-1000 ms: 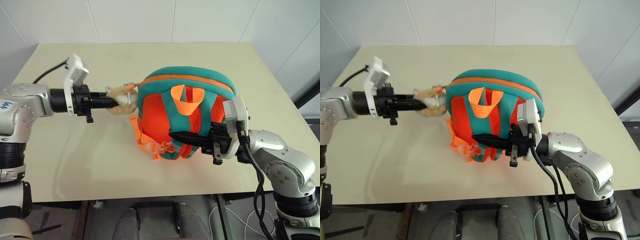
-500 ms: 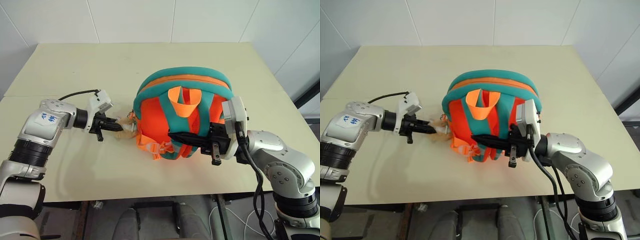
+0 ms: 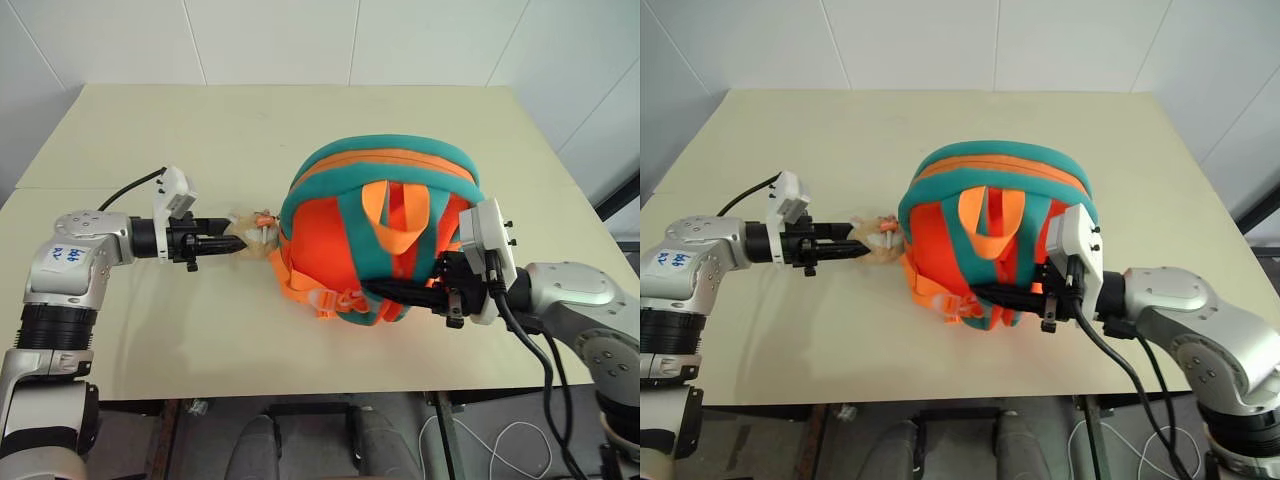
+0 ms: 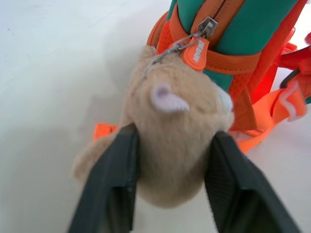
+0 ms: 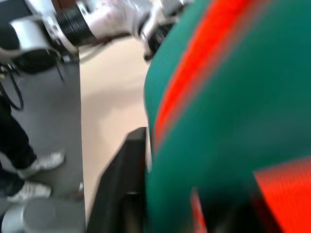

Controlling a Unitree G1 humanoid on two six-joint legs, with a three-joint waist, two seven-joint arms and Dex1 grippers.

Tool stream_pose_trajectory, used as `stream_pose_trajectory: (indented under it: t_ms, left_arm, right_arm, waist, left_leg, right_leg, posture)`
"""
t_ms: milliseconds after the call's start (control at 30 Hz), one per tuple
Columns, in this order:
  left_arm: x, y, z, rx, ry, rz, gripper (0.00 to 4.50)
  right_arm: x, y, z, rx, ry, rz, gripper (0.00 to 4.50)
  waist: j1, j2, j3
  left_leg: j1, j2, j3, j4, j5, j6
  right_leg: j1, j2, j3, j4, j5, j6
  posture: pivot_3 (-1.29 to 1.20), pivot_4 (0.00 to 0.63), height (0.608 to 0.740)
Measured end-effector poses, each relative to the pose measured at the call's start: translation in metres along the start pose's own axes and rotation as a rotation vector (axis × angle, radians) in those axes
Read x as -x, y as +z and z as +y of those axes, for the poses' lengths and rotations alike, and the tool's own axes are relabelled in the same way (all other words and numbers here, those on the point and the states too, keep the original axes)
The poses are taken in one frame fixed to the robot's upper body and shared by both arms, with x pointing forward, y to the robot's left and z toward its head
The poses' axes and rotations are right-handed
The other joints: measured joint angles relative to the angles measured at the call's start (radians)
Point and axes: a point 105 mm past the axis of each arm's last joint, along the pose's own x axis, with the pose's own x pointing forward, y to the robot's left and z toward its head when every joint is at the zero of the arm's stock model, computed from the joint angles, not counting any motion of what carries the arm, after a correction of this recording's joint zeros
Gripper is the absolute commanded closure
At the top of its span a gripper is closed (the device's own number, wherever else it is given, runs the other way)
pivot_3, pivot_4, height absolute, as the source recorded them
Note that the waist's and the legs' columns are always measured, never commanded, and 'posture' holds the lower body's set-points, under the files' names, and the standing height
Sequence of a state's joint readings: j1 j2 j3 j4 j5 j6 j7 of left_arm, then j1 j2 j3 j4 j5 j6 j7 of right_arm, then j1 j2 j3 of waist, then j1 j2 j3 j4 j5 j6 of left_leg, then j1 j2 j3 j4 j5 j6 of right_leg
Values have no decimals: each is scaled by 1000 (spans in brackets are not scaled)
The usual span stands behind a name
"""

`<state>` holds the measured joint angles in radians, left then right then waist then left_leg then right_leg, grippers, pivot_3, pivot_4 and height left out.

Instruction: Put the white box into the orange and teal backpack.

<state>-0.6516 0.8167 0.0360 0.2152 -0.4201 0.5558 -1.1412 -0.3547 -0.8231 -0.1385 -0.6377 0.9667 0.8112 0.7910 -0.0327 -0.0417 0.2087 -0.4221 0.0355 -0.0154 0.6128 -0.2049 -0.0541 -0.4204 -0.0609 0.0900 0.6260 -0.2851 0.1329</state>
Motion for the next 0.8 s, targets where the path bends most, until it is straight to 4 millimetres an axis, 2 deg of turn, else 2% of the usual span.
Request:
stream_pose_trajectory:
  t_ms: [100,167,233,267,400,567,667,800]
  left_arm:
    - [7,5,3,-28,28,-39,698]
    - [13,8,5,-51,50,-64,36]
    - [16,10,6,-75,63,-81,0]
    - [17,10,7,-83,68,-87,0]
    - [27,11,13,-93,100,-142,0]
    - [33,14,18,-146,95,-246,0]
    - [29,12,18,-154,63,-278,0]
    - [22,11,13,-152,14,-309,0]
  right_arm:
    - [13,2,-1,9,-34,39,1199]
    - [23,5,-4,25,-71,65,468]
    - [33,6,-6,31,-108,92,39]
    - [38,7,-6,30,-123,102,39]
    - [78,4,-18,50,-260,211,39]
    - [123,-1,-33,51,-416,267,39]
    - [141,-5,-35,46,-481,240,39]
    - [150,-15,-33,13,-544,190,39]
  waist:
    - [4,0,0]
    - [5,0,0]
    - [5,0,0]
    - [5,0,0]
    - [6,0,0]
    - [6,0,0]
    - [6,-1,-1]
    - [2,-1,-1]
  left_leg:
    - [0,0,0,1,0,0]
    - [0,0,1,1,0,0]
    - [1,0,1,1,0,0]
    - [1,0,1,1,0,0]
    - [1,-1,0,1,0,0]
    - [4,-1,1,1,0,1]
    - [4,-1,1,1,1,1]
    - [4,-1,1,1,1,1]
  right_leg:
    - [0,0,0,-1,-1,-2]
    - [2,-1,0,-2,-7,-14]
    - [3,-1,0,-3,-7,-14]
    - [3,-1,0,-3,-7,-13]
    - [4,-1,0,-3,-4,-9]
    - [7,-1,0,-6,-6,-12]
    - [8,-1,0,-7,-6,-12]
    - [8,-1,1,-7,-4,-8]
  posture:
    - [0,150,740]
    - [0,150,740]
    - [0,150,740]
    - [0,150,740]
    - [0,150,740]
    - [0,150,740]
    - [0,150,740]
    - [0,150,740]
